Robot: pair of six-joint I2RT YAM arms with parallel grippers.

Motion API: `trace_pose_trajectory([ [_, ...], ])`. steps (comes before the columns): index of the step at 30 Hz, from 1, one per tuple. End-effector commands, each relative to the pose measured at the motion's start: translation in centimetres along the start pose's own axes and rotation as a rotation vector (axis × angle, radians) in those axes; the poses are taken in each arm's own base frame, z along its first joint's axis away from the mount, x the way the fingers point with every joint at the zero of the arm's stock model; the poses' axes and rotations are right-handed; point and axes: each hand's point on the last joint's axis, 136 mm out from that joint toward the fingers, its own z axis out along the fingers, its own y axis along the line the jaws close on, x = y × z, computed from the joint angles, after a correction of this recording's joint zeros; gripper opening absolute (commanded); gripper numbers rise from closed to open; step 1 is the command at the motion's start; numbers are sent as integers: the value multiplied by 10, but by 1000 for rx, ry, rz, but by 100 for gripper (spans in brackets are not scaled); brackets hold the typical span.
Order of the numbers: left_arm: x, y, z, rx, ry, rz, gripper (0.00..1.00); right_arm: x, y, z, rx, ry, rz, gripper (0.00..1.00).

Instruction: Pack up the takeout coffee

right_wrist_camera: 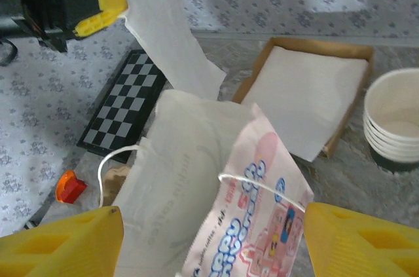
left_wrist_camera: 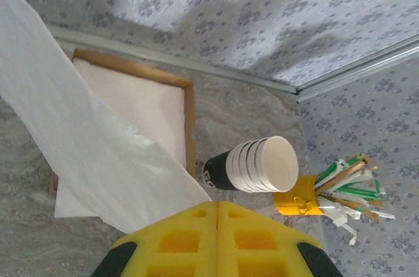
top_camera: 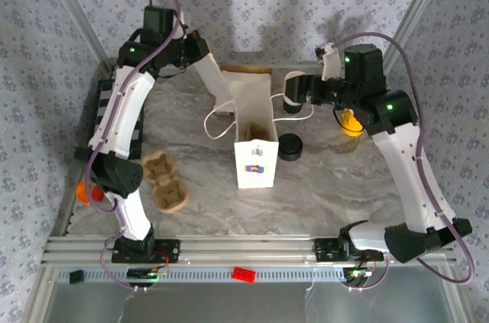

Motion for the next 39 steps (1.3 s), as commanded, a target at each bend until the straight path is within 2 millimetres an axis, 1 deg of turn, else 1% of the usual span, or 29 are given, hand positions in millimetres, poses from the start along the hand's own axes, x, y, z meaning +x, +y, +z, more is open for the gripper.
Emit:
trace_pose_trajectory([
  [1,-3,-17,-31,6,-7,80,0,-19,21,3,-61,-44,-108,73],
  [4,-8,-30,-53,27,-31,103,0,-26,31,11,-78,-57,-148,73],
  [8,-12,-47,-80,58,-67,100,0,-34,60,21,-154,-87,-235,74],
  [11,-12,-58,-94,82,-86,91,0,-37,87,31,-199,-97,-320,80],
  [15,-7,-72,-104,99,-104,86,0,-38,112,50,-205,-110,-428,86],
  [21,-2,-95,-125,131,-143,101,0,-46,127,83,-207,-129,-511,91],
  [26,1,-107,-138,158,-161,112,0,-54,127,113,-202,-133,-552,92],
  [28,1,-109,-144,162,-173,113,0,-57,130,120,-231,-131,-557,89],
  [30,0,-112,-149,172,-183,115,0,-57,128,125,-219,-121,-570,87],
  [32,1,-114,-153,179,-187,117,0,-56,129,126,-220,-111,-574,84],
  [33,1,-115,-154,180,-188,121,0,-54,131,123,-234,-108,-576,78],
  [37,0,-113,-155,164,-200,132,0,-44,137,113,-274,-78,-558,49],
  [39,-2,-110,-155,152,-208,132,0,-41,135,108,-256,-66,-546,41],
])
